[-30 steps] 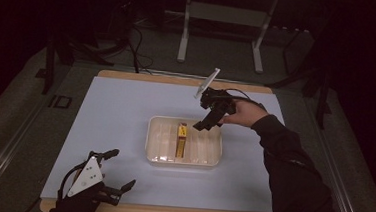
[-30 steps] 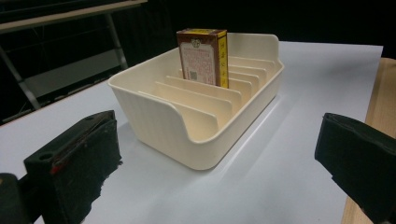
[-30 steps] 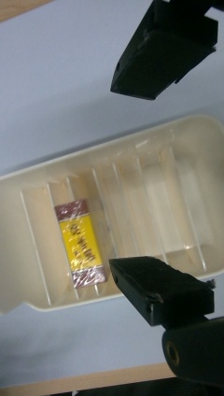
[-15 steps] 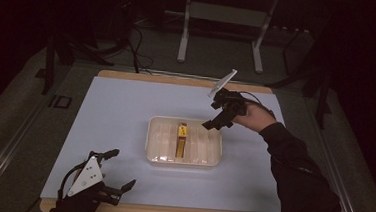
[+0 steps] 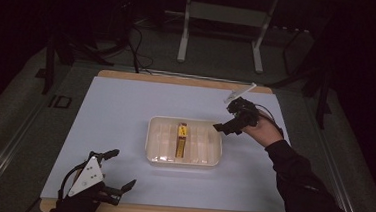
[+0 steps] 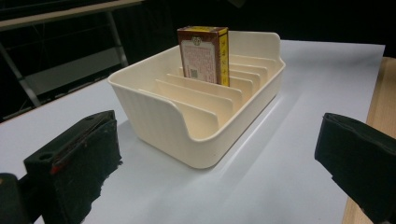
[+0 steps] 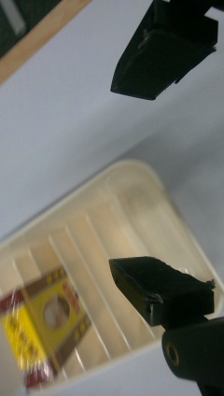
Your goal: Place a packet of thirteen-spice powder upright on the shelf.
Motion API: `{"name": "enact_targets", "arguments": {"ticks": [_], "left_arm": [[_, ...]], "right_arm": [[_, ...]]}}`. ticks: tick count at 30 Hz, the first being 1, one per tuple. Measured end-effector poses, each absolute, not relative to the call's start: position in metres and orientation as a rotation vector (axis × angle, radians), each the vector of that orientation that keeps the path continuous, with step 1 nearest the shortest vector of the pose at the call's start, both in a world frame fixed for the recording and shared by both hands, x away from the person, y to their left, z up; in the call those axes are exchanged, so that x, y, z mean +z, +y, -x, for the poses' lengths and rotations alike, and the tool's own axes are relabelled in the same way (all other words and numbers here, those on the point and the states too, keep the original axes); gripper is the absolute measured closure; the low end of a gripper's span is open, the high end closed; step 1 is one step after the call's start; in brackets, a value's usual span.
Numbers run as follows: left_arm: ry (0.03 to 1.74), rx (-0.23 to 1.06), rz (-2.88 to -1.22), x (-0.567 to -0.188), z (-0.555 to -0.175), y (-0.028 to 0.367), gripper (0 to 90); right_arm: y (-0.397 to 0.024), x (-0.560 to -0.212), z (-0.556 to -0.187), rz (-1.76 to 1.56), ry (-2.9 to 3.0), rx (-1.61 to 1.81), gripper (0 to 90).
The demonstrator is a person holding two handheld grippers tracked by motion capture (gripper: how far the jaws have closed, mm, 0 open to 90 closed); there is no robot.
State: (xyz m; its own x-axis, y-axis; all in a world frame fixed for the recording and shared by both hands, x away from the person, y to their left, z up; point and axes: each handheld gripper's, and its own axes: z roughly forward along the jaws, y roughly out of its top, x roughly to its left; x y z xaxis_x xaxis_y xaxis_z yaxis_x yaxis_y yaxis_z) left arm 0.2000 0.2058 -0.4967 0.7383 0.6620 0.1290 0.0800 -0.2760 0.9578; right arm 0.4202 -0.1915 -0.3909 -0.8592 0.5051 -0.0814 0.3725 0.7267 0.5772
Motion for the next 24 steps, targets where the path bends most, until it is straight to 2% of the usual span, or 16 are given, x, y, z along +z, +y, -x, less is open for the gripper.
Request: {"name": "enact_targets", "arguments": {"ticks": [12,17,24], "left_arm": [[0.593,0.628,-1.783,-0.497,-0.200,0.206,0.3],[0.592,0.629,-1.783,-0.497,-0.200,0.206,0.3],[0.593,0.630,-1.785,-0.497,-0.199,0.206,0.3]], "right_arm": [[-0.216,-0.404,-0.395,-0.856,2.485,0.916,13.4],[-0.224,-0.405,-0.381,-0.950,2.366,1.052,13.1],[-0.234,-0.418,-0.367,-0.992,2.284,1.034,13.3]]}}
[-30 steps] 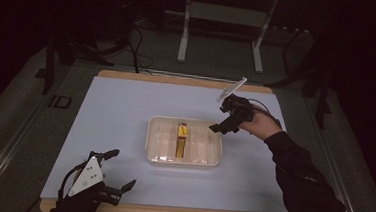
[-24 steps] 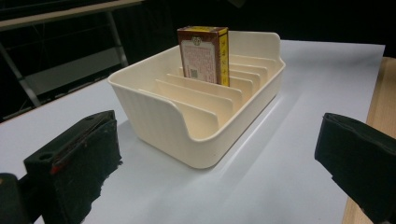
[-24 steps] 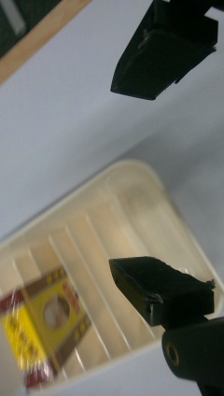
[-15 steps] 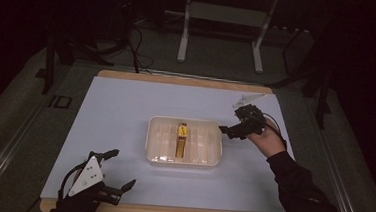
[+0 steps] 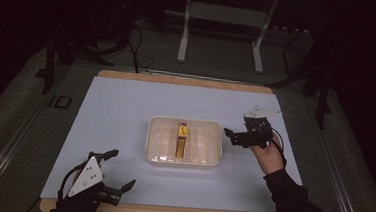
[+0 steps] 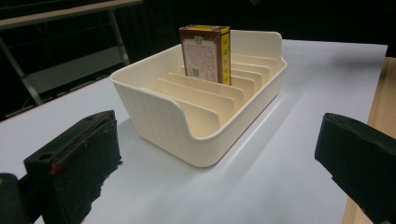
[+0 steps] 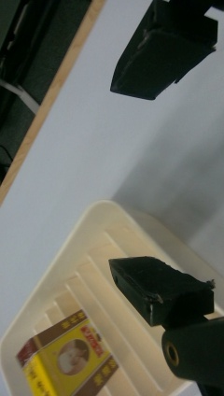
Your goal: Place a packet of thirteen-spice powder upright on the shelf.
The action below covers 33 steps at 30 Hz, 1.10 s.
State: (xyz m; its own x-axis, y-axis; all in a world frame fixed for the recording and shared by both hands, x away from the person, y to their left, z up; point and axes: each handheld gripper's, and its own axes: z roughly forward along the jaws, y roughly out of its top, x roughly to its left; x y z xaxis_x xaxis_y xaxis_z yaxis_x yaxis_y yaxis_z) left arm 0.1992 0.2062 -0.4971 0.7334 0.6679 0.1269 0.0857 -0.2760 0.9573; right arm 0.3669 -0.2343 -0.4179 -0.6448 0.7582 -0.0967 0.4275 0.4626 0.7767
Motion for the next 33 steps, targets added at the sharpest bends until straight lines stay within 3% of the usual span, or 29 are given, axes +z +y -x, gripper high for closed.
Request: {"name": "enact_targets", "arguments": {"ticks": [33], "left_arm": [[0.625,0.633,-1.789,-0.497,-0.200,0.206,0.3]], "right_arm": [[-0.284,-0.452,-0.292,-1.042,2.145,1.244,13.9]]}}
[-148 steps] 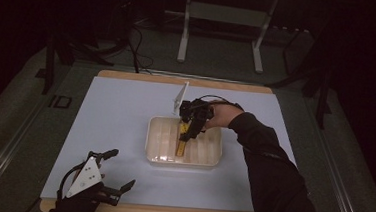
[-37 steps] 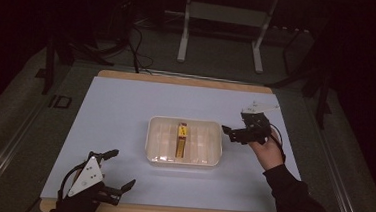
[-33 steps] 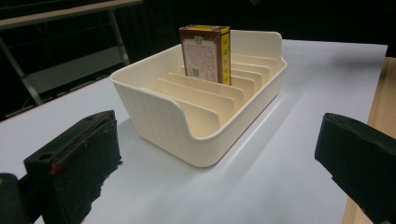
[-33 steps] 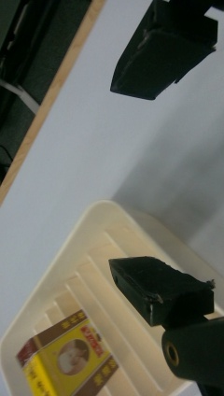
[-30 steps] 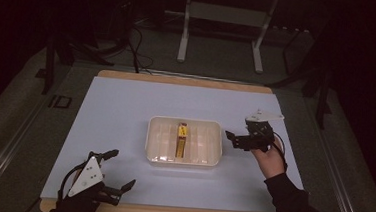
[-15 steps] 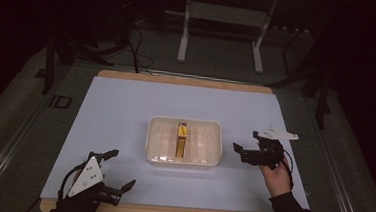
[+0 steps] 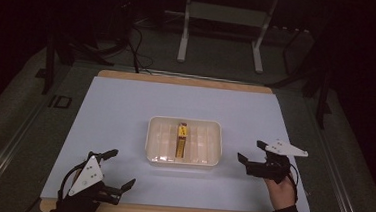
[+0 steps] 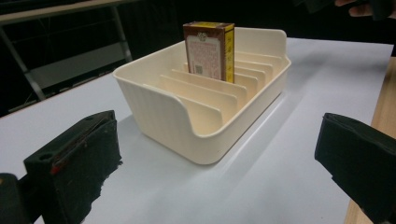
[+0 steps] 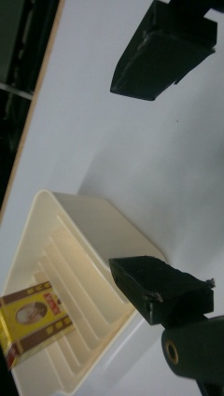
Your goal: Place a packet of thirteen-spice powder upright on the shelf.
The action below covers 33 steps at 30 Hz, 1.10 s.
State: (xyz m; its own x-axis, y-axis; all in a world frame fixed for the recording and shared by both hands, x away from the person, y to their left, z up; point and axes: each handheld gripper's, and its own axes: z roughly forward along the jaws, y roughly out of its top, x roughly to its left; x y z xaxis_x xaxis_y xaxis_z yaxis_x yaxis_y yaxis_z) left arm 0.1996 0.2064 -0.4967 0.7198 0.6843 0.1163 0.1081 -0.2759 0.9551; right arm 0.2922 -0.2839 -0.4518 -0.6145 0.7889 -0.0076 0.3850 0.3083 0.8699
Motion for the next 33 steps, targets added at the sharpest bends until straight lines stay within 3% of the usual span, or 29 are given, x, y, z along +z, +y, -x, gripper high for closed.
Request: {"name": "enact_targets", "arguments": {"ticks": [8,33], "left_arm": [[0.660,0.650,-1.794,-0.497,-0.201,0.208,0.3],[0.650,0.631,-1.818,-0.497,-0.202,0.204,0.3]], "right_arm": [[-0.297,-0.453,-0.280,-0.987,2.088,1.244,14.6],[-0.318,-0.464,-0.298,-1.073,2.034,1.262,14.4]]}}
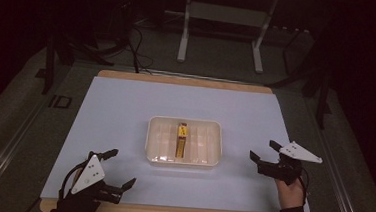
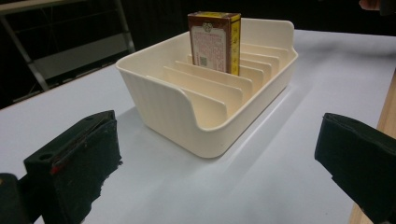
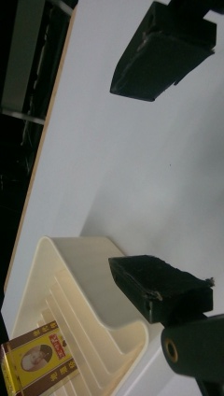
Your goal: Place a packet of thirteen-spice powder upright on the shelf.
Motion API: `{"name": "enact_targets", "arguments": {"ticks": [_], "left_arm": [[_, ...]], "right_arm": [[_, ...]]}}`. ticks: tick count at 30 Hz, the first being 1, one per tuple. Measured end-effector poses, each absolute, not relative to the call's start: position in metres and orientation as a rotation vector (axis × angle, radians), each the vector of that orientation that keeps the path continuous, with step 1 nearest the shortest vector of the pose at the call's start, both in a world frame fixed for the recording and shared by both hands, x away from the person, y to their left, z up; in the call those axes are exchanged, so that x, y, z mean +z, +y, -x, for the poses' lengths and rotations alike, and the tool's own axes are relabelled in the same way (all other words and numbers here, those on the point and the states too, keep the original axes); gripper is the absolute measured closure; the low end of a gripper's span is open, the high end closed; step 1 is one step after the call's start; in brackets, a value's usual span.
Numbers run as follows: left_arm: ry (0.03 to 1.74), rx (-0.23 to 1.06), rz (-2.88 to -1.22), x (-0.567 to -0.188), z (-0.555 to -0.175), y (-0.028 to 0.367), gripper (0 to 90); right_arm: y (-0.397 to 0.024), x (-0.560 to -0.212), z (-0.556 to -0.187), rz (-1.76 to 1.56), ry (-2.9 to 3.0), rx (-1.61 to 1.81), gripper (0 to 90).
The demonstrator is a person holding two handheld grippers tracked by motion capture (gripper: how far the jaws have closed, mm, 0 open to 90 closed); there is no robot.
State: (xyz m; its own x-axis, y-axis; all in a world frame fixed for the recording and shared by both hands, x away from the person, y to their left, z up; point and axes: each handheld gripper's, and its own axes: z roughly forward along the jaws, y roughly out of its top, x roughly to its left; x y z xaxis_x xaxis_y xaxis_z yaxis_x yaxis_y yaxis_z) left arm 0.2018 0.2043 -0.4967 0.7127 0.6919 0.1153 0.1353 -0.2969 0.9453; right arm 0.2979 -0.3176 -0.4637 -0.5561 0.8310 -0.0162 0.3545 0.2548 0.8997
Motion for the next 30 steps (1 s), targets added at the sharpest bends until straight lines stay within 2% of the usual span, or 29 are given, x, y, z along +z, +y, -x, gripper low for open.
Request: {"name": "enact_targets", "arguments": {"ticks": [30], "left_arm": [[0.671,0.633,-1.811,-0.4969,-0.2022,0.2058,0.3]], "right_arm": [[-0.3146,-0.4671,-0.2994,-1.061,2.058,1.260,14.5]]}}
